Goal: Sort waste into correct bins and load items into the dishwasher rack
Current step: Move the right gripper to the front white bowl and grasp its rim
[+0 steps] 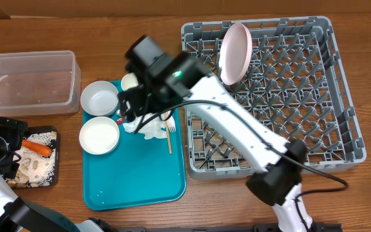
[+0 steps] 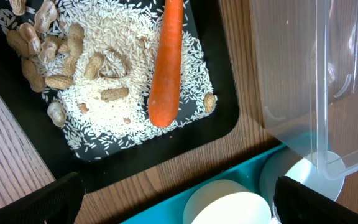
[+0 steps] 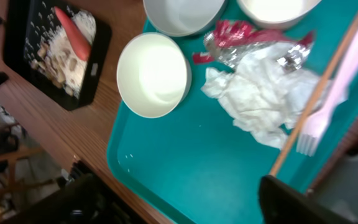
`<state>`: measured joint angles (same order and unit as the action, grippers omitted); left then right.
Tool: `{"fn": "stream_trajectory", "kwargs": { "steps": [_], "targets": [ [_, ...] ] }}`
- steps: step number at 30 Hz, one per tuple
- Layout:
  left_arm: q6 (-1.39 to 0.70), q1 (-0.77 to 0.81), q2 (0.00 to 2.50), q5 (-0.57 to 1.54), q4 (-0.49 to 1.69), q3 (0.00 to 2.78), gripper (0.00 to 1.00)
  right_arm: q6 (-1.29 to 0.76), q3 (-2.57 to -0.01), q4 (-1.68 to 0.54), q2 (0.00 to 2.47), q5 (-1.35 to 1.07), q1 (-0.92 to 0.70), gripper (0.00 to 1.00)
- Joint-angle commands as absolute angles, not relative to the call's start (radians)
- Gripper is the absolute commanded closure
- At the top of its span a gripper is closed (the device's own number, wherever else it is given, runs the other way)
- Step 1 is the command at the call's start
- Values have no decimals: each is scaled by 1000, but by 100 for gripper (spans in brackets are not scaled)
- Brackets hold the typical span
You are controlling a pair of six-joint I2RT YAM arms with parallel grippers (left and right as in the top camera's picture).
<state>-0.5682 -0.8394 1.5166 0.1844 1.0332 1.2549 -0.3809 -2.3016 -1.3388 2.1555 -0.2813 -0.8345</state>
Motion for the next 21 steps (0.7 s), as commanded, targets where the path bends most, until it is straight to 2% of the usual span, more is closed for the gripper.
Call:
{"fn": "stream_trajectory", "kwargs": {
  "steps": [1,9,21],
  "targets": [
    [-549,-843,1510,172,1036,1272,0,-496,-2295,-1328,2230,-262,-881,22],
    [-549,-843,1510,172,1036,1272,0,-680,-2294,-1236,2376,-264,-950,24],
    [-550,-843,1510,172,1036,1272,0,-768,-2294,-1150,2483,-270,-987,26]
  ]
}}
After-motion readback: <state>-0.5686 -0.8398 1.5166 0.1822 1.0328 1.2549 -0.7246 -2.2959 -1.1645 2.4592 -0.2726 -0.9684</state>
